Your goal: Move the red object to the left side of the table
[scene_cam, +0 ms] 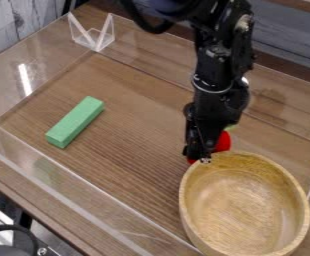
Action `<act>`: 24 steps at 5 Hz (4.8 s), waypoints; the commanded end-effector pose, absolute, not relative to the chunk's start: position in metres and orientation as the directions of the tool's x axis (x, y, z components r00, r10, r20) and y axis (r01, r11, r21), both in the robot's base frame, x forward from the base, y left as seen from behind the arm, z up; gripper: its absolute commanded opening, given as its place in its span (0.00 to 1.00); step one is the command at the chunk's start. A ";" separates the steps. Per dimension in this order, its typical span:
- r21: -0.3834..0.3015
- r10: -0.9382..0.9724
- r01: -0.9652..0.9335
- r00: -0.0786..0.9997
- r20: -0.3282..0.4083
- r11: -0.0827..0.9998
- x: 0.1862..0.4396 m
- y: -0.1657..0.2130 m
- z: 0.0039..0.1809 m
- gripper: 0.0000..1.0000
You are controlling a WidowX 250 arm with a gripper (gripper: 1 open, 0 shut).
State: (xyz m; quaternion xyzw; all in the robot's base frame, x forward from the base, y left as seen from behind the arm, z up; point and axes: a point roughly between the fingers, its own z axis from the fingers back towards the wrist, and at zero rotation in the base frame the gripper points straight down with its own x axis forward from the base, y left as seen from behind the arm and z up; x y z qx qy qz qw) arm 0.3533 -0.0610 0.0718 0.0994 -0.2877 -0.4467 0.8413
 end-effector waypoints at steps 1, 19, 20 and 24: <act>0.466 -0.800 0.658 0.412 0.435 0.592 0.359 -0.058 0.096 0.00; 0.623 -0.623 0.189 0.491 0.609 0.759 0.366 0.076 0.176 0.00; 0.618 -0.621 0.180 0.458 0.636 0.765 0.367 0.068 0.184 0.00; 0.571 -0.596 0.182 0.331 0.731 0.801 0.366 0.036 0.198 0.00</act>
